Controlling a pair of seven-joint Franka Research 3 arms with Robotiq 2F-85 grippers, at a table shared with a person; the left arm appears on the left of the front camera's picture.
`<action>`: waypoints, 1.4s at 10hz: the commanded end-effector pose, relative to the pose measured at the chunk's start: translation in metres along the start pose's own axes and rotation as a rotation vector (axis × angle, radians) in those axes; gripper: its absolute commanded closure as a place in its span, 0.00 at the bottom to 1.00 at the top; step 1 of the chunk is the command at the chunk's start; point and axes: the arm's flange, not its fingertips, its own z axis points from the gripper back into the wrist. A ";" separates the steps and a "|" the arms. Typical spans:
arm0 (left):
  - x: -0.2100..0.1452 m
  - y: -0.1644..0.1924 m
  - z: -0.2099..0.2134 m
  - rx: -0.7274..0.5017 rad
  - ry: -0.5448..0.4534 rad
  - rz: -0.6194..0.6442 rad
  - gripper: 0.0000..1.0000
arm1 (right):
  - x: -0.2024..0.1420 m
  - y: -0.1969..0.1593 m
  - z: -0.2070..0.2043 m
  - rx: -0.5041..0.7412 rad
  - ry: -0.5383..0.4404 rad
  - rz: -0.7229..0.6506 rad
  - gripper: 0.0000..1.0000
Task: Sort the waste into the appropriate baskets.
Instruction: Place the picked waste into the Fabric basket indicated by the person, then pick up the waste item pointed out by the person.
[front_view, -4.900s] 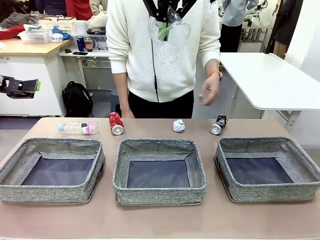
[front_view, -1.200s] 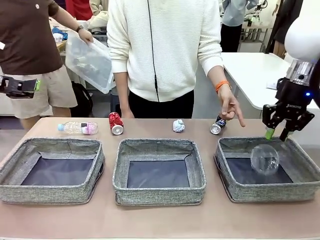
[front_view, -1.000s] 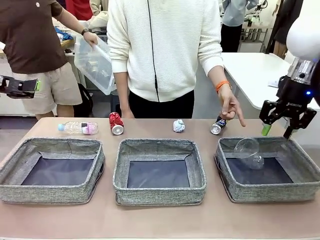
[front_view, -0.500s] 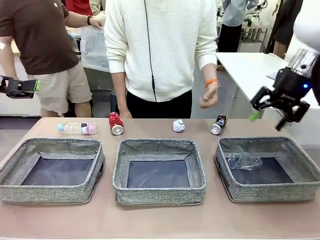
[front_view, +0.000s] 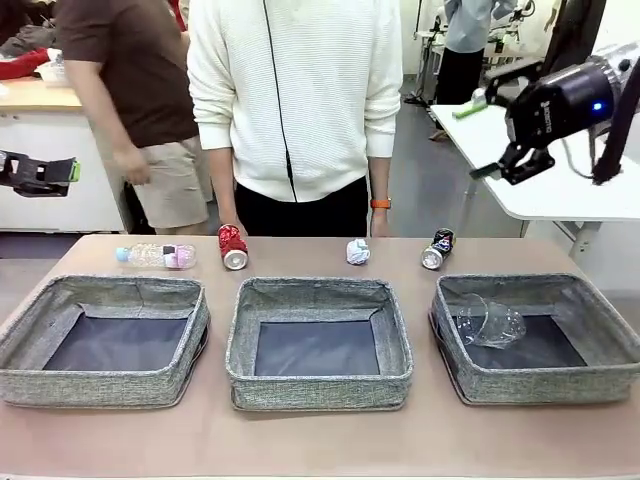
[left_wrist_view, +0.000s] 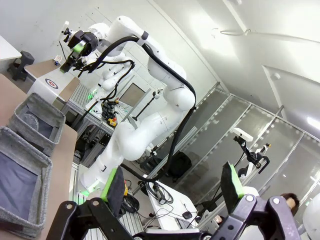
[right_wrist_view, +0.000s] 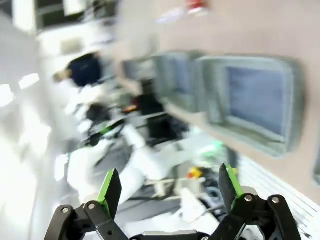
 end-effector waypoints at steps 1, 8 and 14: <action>-0.003 -0.002 0.001 -0.011 0.011 -0.019 0.00 | 0.008 -0.021 -0.003 0.392 0.121 0.014 0.00; -0.003 -0.002 0.001 -0.011 0.011 -0.019 0.00 | 0.006 -0.006 -0.004 0.301 0.054 0.032 0.00; -0.003 -0.002 0.001 -0.011 0.011 -0.019 0.00 | 0.006 -0.006 -0.004 0.301 0.054 0.032 0.00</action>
